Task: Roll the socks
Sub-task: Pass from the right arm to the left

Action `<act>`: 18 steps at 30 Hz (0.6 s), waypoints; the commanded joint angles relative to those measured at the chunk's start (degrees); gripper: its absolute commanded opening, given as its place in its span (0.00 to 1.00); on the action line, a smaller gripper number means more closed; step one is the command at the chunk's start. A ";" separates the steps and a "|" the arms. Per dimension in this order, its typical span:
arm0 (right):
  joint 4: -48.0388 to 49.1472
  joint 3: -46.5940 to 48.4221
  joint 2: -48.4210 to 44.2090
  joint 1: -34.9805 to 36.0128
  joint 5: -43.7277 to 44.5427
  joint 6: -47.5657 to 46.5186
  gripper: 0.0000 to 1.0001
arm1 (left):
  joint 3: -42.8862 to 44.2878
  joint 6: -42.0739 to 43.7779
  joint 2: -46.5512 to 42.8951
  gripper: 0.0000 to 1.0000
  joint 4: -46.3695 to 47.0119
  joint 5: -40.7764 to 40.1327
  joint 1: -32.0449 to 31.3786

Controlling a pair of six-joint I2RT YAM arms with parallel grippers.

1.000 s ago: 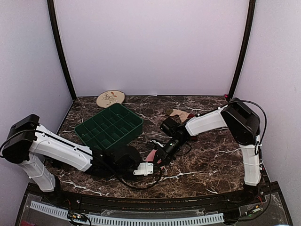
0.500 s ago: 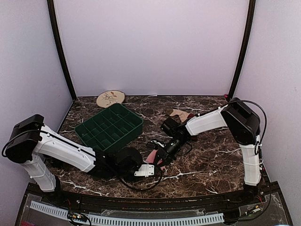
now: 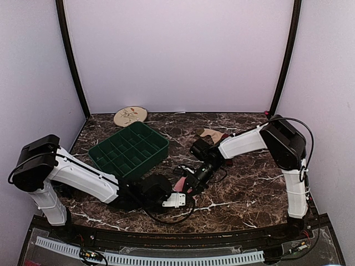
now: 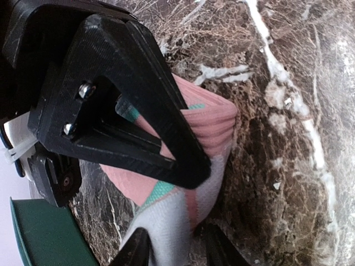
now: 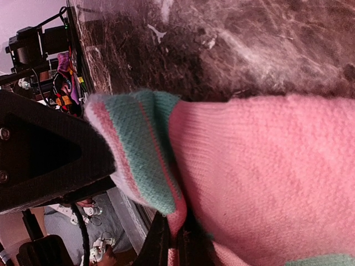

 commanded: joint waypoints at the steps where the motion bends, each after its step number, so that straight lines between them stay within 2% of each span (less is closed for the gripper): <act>1: -1.92 1.52 1.19 -0.37 -1.27 -1.61 0.00 | 1.88 0.59 1.02 0.38 1.14 0.47 -0.15; 12: -2.73 1.71 1.17 -0.80 -1.88 -2.23 0.00 | 2.98 -1.64 3.52 0.35 -2.66 4.25 -0.14; 18: -3.25 1.62 0.99 -0.76 -2.02 -2.60 0.00 | 5.36 -2.13 5.76 0.26 -5.77 6.70 0.43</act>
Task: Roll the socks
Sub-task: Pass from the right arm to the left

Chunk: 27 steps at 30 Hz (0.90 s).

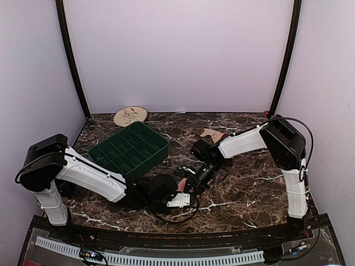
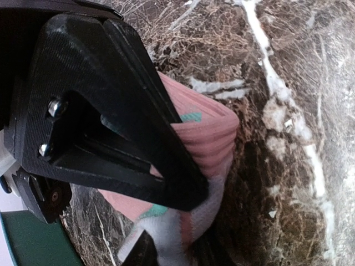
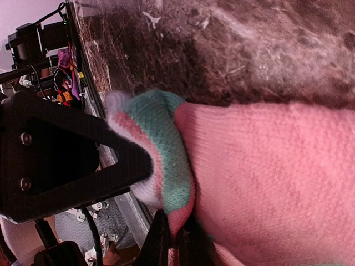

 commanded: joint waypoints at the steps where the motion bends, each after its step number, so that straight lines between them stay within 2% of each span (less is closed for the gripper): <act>1: -0.54 1.24 0.71 -0.50 -1.21 -1.32 0.00 | 2.19 -1.16 2.00 0.24 -4.85 4.43 0.38; 9: -0.83 0.90 0.51 -0.76 -0.70 -1.80 0.05 | 4.55 -1.83 2.94 0.14 -9.21 10.16 1.62; 27: -0.27 -1.39 -3.93 -2.09 4.67 -1.28 0.36 | 8.92 -3.80 4.64 0.11 -18.86 21.26 4.30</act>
